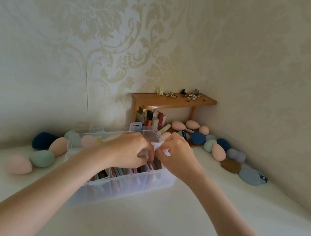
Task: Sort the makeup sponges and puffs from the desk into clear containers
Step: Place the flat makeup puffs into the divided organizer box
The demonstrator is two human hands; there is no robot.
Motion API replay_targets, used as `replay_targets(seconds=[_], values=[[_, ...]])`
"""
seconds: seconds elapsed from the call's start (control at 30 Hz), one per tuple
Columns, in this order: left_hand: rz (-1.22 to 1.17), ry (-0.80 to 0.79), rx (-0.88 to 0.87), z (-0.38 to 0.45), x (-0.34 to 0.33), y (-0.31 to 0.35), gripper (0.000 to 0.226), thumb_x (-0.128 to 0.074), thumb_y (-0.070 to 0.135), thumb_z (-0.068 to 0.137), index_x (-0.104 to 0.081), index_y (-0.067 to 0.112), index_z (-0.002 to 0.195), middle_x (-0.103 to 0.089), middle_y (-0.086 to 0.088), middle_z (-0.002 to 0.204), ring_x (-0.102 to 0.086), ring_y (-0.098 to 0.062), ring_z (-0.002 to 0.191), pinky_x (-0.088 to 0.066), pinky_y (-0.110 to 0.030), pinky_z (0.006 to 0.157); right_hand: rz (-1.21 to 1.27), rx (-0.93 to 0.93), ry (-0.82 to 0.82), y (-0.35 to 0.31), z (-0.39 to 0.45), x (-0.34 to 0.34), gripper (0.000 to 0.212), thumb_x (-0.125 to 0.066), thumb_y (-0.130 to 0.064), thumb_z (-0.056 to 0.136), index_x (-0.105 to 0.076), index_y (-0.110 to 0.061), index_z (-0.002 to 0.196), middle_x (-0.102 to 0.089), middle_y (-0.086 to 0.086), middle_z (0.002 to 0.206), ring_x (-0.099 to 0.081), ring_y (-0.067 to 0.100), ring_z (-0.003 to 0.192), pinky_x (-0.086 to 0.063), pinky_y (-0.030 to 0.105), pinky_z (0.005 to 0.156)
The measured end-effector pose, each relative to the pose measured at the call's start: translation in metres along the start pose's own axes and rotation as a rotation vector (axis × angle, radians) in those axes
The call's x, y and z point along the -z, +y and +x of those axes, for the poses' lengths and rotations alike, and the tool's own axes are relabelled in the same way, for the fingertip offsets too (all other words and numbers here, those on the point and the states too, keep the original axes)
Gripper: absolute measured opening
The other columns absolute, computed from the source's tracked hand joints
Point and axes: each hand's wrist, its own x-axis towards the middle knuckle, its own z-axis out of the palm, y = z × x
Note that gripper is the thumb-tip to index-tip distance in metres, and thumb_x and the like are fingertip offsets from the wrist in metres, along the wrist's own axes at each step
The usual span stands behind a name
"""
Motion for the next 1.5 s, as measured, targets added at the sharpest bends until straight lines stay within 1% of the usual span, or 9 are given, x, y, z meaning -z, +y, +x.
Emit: replay_targets(seconds=[0.1, 0.17, 0.27, 0.33, 0.57, 0.8, 0.93, 1.2, 1.5], values=[[-0.027, -0.064, 0.021, 0.007, 0.005, 0.001, 0.025, -0.049, 0.014, 0.088, -0.069, 0.029, 0.089, -0.053, 0.016, 0.085, -0.053, -0.003, 0.08, -0.039, -0.01, 0.068, 0.044, -0.02, -0.174, 0.002, 0.01, 0.004, 0.028, -0.053, -0.022, 0.092, -0.071, 0.0, 0.095, -0.058, 0.013, 0.105, -0.054, 0.023, 0.092, -0.031, 0.01, 0.056], [-0.01, -0.084, 0.011, 0.011, 0.008, 0.0, 0.02, -0.052, 0.018, 0.089, -0.069, 0.028, 0.092, -0.059, 0.017, 0.09, -0.054, -0.002, 0.082, -0.043, -0.012, 0.074, 0.122, -0.01, -0.225, 0.006, 0.016, 0.013, 0.023, -0.057, -0.021, 0.09, -0.075, -0.007, 0.093, -0.065, 0.01, 0.094, -0.059, 0.015, 0.081, -0.039, 0.013, 0.059], [0.003, -0.077, -0.002, 0.015, 0.009, -0.004, 0.016, -0.055, 0.02, 0.088, -0.063, 0.026, 0.101, -0.066, 0.011, 0.109, -0.059, -0.003, 0.093, -0.048, -0.017, 0.084, 0.27, -0.185, 0.084, 0.034, 0.045, 0.03, 0.021, -0.056, -0.014, 0.09, -0.075, -0.005, 0.091, -0.071, 0.013, 0.087, -0.06, 0.009, 0.071, -0.052, 0.026, 0.07], [-0.003, -0.08, -0.021, 0.015, 0.009, -0.003, 0.018, -0.053, 0.019, 0.089, -0.058, 0.026, 0.105, -0.067, 0.01, 0.114, -0.058, -0.002, 0.088, -0.043, -0.014, 0.078, 0.107, -0.331, 0.131, 0.06, 0.068, 0.032, 0.026, -0.048, -0.017, 0.093, -0.07, -0.005, 0.1, -0.068, 0.015, 0.102, -0.062, 0.023, 0.09, -0.052, 0.036, 0.085], [0.047, -0.021, -0.078, 0.017, 0.009, -0.004, 0.027, -0.049, 0.019, 0.09, -0.063, 0.029, 0.111, -0.057, 0.014, 0.087, -0.046, -0.002, 0.084, -0.026, -0.006, 0.069, -0.524, -0.24, -0.348, 0.104, 0.091, -0.008, 0.049, -0.037, -0.009, 0.092, -0.044, -0.03, 0.136, -0.041, 0.008, 0.141, -0.031, 0.034, 0.132, -0.027, 0.043, 0.105], [0.012, -0.024, -0.074, 0.018, 0.008, -0.003, 0.023, -0.049, 0.019, 0.091, -0.061, 0.027, 0.109, -0.038, 0.028, 0.074, -0.04, 0.01, 0.072, -0.026, -0.005, 0.062, -0.585, -0.161, -0.279, 0.105, 0.095, -0.009, 0.043, -0.039, -0.01, 0.094, -0.049, -0.026, 0.132, -0.045, 0.011, 0.132, -0.038, 0.029, 0.124, -0.032, 0.039, 0.099], [-0.004, -0.025, -0.054, 0.017, 0.007, -0.001, 0.018, -0.048, 0.018, 0.092, -0.062, 0.022, 0.103, -0.051, 0.013, 0.083, -0.045, 0.002, 0.077, -0.032, -0.007, 0.067, -0.603, -0.099, -0.166, 0.105, 0.099, -0.001, 0.036, -0.042, -0.013, 0.092, -0.055, -0.016, 0.126, -0.05, 0.01, 0.129, -0.042, 0.027, 0.119, -0.037, 0.036, 0.094], [0.024, -0.05, -0.007, 0.017, 0.006, 0.002, 0.017, -0.05, 0.019, 0.09, -0.065, 0.017, 0.098, -0.052, 0.009, 0.085, -0.04, 0.007, 0.073, -0.037, -0.02, 0.077, -0.69, -0.14, -0.502, 0.111, 0.096, -0.005, 0.056, -0.035, -0.011, 0.093, -0.028, -0.035, 0.144, -0.036, 0.005, 0.147, -0.028, 0.033, 0.132, -0.029, 0.046, 0.103], [0.009, -0.042, 0.009, 0.023, 0.006, -0.001, 0.016, -0.05, 0.021, 0.09, -0.065, 0.013, 0.092, -0.05, 0.012, 0.078, -0.048, -0.007, 0.085, -0.038, -0.015, 0.068, -0.626, -0.039, -0.229, 0.111, 0.097, 0.001, 0.032, -0.044, -0.022, 0.091, -0.055, -0.018, 0.122, -0.05, 0.011, 0.125, -0.046, 0.031, 0.117, -0.038, 0.041, 0.093]])
